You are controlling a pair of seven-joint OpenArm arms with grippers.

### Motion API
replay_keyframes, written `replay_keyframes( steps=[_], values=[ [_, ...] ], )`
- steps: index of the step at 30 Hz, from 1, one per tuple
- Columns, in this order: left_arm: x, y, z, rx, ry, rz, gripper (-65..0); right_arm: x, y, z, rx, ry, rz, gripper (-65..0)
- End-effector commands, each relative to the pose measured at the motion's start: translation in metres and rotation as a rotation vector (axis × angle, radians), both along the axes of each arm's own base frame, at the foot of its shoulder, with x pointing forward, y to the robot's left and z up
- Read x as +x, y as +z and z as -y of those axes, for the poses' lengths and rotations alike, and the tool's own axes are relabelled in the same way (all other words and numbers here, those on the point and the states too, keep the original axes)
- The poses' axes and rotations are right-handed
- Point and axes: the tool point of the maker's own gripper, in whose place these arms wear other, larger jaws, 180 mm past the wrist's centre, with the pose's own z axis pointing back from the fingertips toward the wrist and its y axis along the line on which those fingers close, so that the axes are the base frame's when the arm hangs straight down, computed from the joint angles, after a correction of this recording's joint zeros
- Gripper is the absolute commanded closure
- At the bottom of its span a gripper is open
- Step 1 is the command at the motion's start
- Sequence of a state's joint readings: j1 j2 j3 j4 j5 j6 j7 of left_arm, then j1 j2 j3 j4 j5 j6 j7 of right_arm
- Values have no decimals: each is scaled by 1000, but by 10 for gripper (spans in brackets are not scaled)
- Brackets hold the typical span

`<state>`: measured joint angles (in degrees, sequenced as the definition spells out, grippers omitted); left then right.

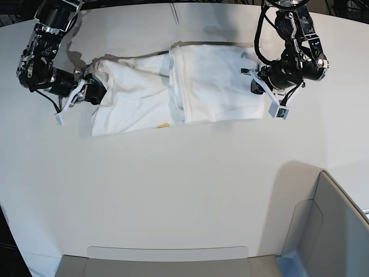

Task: Layout the t-shirt on the table in an organized manner, then fold the t-shirt properly
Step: 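Grasp the other strip end with the right gripper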

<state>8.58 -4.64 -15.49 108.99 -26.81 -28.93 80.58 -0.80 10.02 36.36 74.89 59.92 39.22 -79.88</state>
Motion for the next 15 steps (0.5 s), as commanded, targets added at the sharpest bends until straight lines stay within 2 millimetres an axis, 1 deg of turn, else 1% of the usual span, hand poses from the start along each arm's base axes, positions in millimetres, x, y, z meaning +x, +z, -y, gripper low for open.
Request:
replay_keyframes(
  steps=[1,4,7,13,15],
  values=[
    [6,7,-1,4,-4,34,0,7,9,0,-7,10,41,-217],
    [6,7,-1,4,-4,34,0,8,11,-3,-2,11,49,-217],
    [6,7,-1,4,-4,34,0,10,21,-6,-29,32,89,-216],
    [6,7,0,2,-4,34,0,11,36,-41,-72,179,151,-216],
    [6,7,0,2,-4,34,0,12,38,-48,-74,204,161,-216]
  ],
)
